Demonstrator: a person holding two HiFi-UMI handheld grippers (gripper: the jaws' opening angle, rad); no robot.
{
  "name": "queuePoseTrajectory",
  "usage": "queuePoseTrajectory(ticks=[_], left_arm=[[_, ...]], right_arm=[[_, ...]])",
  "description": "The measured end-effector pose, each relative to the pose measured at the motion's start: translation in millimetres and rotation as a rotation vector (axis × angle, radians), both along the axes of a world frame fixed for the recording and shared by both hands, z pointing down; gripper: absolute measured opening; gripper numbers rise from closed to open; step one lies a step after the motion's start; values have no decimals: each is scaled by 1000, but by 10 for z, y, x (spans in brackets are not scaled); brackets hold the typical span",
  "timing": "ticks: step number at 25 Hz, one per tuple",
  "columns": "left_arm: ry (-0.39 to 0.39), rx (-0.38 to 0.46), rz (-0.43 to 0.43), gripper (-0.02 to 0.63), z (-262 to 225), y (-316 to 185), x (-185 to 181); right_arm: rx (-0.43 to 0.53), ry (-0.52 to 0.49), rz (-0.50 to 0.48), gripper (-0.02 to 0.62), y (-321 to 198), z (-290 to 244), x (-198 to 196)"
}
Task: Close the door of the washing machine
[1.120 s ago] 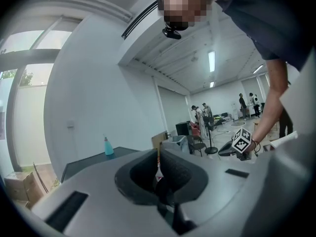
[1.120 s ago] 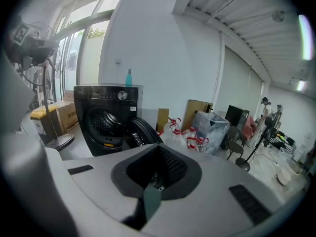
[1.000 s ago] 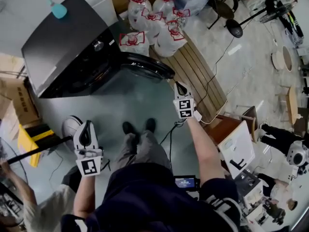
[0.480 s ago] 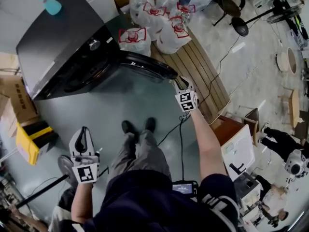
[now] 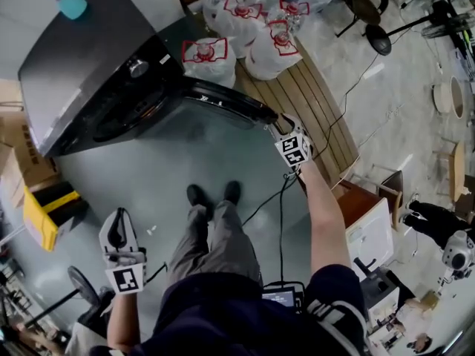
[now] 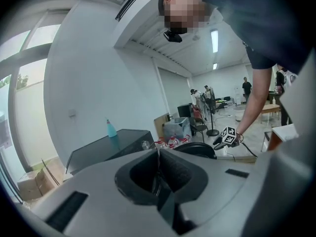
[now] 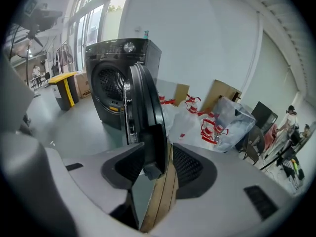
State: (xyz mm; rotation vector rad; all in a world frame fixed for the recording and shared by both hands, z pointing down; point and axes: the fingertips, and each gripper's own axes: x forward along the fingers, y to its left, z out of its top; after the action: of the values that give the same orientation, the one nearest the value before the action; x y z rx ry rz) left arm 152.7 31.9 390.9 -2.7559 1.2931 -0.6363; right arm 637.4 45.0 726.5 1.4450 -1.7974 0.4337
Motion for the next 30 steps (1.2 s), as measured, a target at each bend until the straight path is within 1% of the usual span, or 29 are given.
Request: queuePoseTrajectory(ticks=[6, 9, 12, 18, 20, 22, 24, 27, 30], left_arm=[[-39, 5, -2, 34, 116, 1, 37], [-57, -8, -15, 34, 201, 7, -6], [-77, -15, -24, 34, 264, 11, -41], [-110, -31, -38, 34, 358, 17, -101], [-115, -28, -35, 34, 385, 6, -95], [-119, -30, -37, 34, 424, 3, -104], [-122, -33, -38, 34, 454, 3, -104], [-121, -34, -42, 34, 469, -5, -109], [-126, -36, -47, 34, 491, -1, -127]], right_arm=[[-98, -9, -87, 198, -38, 379, 91], [-119, -10, -122, 195, -75, 512, 136], [-136, -23, -139, 184, -122, 622, 185], [-182, -85, -156, 169, -136, 795, 196], [-193, -107, -173, 137, -145, 816, 180], [-197, -122, -170, 129, -158, 838, 188], [-205, -129, -168, 104, -160, 861, 196], [-211, -124, -184, 101, -151, 866, 179], [-210, -120, -178, 98, -124, 872, 151]])
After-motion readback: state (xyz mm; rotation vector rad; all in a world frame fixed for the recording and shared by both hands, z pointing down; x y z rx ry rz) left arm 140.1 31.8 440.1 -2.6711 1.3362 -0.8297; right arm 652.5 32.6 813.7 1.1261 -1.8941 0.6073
